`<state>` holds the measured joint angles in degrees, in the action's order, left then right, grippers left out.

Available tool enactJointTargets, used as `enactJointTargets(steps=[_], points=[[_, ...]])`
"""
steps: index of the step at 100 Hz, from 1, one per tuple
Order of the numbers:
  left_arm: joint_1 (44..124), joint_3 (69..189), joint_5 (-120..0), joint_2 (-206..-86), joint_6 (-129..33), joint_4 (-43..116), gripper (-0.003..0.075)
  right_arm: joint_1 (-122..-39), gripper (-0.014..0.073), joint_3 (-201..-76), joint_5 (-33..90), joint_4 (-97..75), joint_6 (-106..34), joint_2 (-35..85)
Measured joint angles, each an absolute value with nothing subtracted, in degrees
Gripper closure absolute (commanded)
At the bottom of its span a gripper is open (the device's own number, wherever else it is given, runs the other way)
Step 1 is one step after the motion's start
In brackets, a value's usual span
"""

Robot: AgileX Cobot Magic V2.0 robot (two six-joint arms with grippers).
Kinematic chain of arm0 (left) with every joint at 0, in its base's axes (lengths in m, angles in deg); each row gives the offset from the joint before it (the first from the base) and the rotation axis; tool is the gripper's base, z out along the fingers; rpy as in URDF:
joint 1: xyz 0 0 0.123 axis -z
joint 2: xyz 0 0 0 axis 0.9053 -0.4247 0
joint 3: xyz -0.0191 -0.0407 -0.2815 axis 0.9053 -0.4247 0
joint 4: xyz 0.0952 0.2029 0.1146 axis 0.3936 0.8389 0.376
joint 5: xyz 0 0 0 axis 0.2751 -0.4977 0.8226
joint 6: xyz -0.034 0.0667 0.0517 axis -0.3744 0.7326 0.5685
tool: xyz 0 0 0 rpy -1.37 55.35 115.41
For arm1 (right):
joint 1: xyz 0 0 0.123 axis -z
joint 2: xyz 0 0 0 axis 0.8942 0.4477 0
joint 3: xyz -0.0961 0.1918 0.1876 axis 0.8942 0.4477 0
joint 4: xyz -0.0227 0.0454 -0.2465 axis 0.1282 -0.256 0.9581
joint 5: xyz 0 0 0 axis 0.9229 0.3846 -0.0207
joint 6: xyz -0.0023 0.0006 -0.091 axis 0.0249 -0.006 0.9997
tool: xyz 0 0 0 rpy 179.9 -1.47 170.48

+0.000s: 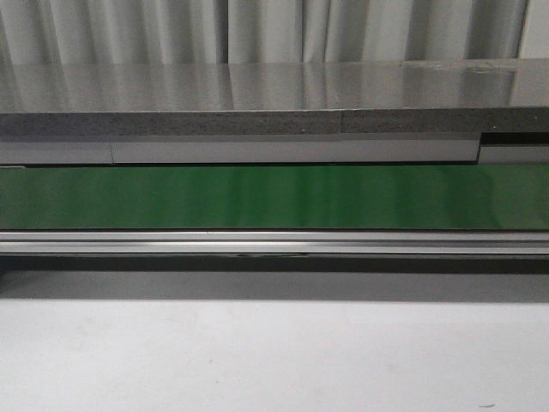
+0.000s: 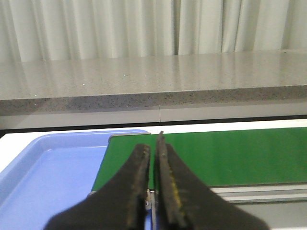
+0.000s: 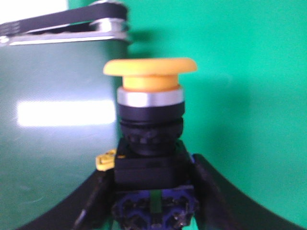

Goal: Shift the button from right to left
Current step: 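Lift the button with the right gripper and carry it over the belt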

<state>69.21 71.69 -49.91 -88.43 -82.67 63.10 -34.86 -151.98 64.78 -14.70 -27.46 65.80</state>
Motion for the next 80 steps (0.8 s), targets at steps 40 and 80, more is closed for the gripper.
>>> enactJointTargets(steps=[40, 80], points=[[69.21, 71.69, -49.91, -88.43, -82.67, 63.1, 0.0715, -43.54, 0.0407, -149.79, 67.92, -15.39, -27.46, 65.57], [69.21, 71.69, -49.91, -88.43, -82.67, 63.1, 0.0715, -43.67, 0.0105, -149.05, 68.88, -15.29, -27.81, 65.57]])
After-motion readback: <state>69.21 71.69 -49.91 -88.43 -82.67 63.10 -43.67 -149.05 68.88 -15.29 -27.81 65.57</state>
